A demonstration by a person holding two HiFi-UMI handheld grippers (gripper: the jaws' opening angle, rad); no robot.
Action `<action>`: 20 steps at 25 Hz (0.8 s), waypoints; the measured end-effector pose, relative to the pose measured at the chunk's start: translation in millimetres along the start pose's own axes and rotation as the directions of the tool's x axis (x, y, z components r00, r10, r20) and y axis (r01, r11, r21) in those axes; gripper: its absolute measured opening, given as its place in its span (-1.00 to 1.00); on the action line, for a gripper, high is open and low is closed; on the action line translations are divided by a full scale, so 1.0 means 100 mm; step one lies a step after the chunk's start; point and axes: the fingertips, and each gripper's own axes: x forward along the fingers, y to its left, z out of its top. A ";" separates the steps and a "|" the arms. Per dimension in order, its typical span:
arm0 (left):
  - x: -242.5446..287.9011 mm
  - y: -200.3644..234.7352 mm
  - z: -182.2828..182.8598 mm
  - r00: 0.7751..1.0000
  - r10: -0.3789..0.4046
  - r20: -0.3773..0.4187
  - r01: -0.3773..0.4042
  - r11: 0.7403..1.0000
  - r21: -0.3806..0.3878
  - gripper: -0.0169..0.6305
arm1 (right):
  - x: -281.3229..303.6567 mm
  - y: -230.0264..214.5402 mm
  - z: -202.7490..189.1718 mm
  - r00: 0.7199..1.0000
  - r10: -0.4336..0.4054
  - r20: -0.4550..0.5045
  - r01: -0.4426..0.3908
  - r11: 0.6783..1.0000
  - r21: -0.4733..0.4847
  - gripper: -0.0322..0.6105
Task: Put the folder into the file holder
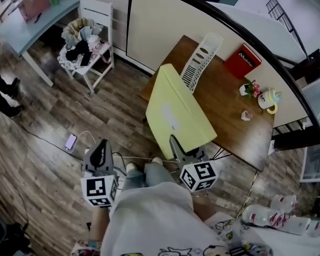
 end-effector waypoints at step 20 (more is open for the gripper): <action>1.42 -0.18 0.54 0.992 -0.123 0.007 0.123 0.990 0.067 -0.89 | 0.77 -0.68 0.46 0.997 -0.054 0.060 0.050 0.997 0.067 -0.40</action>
